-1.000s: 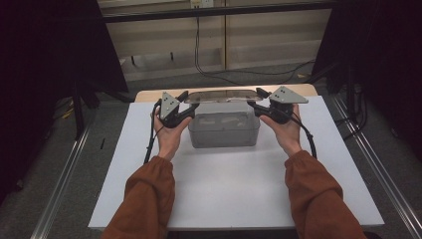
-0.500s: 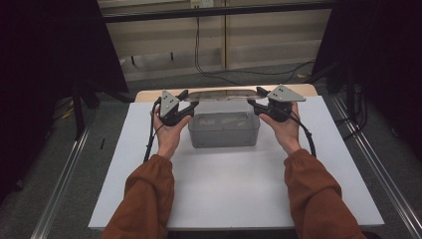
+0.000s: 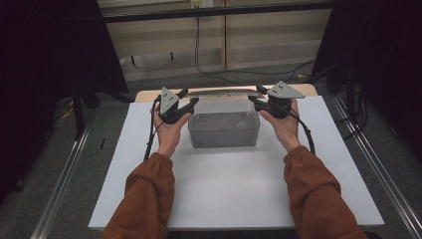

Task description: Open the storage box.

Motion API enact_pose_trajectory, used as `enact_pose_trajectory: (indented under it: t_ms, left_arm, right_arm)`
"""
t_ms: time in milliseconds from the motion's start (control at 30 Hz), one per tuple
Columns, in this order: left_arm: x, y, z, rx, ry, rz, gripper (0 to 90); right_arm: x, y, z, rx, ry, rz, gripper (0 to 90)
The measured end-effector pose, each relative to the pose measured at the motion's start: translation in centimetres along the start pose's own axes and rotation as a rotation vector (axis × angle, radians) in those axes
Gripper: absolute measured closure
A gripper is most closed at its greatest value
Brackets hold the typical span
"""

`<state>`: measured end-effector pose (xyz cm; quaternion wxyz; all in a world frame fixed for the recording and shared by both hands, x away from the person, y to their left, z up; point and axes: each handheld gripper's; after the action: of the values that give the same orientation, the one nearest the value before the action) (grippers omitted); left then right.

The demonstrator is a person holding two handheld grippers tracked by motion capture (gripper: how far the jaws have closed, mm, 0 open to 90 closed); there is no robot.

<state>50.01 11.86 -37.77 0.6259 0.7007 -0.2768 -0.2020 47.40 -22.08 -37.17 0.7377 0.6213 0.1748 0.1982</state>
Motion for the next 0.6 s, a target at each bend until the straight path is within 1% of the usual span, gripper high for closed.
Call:
enact_pose_trajectory:
  t_ms: [67, 167, 267, 333, 467, 567, 600]
  left_arm:
    - [0.1, -0.1, -0.1, 0.011, 0.001, -0.007, 52.8]
    - [0.2, -0.2, -0.3, 0.006, 0.004, -0.011, 53.9]
    - [0.4, -0.1, -0.4, -0.011, 0.006, -0.009, 53.7]
    - [0.5, 0.0, -0.5, 0.007, 0.005, -0.013, 54.3]
    - [0.8, 0.2, -0.6, 0.002, 0.012, -0.006, 54.2]
    - [0.9, 0.3, -0.8, 0.014, 0.012, -0.012, 52.7]
    - [0.9, 0.3, -0.9, -0.002, 0.016, -0.009, 50.7]
  right_arm:
    - [0.1, -0.2, 0.1, -0.003, -0.006, 0.003, 58.8]
    - [0.2, -0.4, 0.4, 0.001, -0.003, 0.010, 60.4]
    - [0.2, -0.4, 0.5, 0.000, -0.003, 0.016, 61.6]
    - [0.2, -0.3, 0.6, -0.005, -0.004, 0.018, 62.5]
    - [0.4, 0.0, 0.8, 0.005, -0.003, 0.017, 63.2]
    - [0.6, 0.0, 1.0, 0.012, -0.001, 0.024, 63.4]
    - [0.6, 0.0, 1.0, 0.015, 0.000, 0.023, 63.3]
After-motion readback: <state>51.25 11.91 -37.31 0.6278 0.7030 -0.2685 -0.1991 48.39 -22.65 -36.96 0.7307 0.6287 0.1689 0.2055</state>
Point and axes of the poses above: each handheld gripper's, and its own axes: x roughly forward along the jaws, y roughly out of its top, z roughly to its right, and after that the axes turned 9 degrees about z, right-handed
